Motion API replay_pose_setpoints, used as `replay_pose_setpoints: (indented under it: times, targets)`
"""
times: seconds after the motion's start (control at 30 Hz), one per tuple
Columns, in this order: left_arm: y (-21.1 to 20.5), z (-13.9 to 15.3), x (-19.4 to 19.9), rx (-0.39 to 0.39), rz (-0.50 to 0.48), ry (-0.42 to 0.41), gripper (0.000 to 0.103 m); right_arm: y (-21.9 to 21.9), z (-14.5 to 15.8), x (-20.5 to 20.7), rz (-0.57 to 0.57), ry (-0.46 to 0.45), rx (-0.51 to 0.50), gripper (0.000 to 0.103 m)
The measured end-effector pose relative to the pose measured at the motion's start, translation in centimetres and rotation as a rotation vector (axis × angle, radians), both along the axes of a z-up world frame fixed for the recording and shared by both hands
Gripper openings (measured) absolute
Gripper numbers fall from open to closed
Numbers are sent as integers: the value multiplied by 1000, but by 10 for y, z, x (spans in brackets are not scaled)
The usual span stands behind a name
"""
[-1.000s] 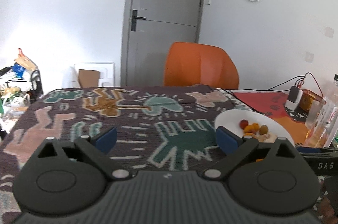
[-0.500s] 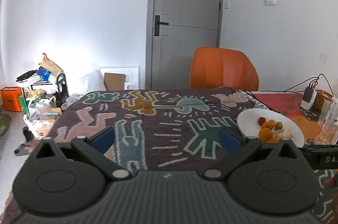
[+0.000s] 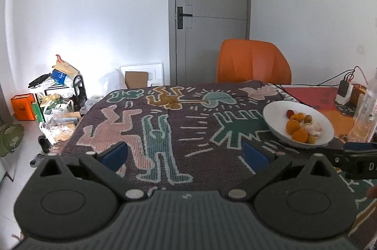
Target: Organize fruits
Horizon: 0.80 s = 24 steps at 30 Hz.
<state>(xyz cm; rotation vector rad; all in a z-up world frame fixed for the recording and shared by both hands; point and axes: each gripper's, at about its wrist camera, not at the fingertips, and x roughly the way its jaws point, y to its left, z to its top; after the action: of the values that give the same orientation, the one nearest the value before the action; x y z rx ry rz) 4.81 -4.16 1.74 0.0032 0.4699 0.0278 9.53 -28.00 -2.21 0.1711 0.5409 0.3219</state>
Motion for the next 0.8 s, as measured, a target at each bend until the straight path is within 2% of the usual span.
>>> replay_pose_setpoints:
  times: [0.3,0.43,0.63,0.8]
  targets:
    - [6,7,-30,-8,0,-11,103,5,8,-23,30,-16,-17,103]
    - [10,6,-43,-20,32,-11,103,8,10,-34,43,-22,-23,103]
    - [16,6,-64,-22,53,-6,103,4,11,-51,34,-13,41,103]
    - [23,6,-76,-29,69,-6,103,5,15,-61,58,-36,20,103]
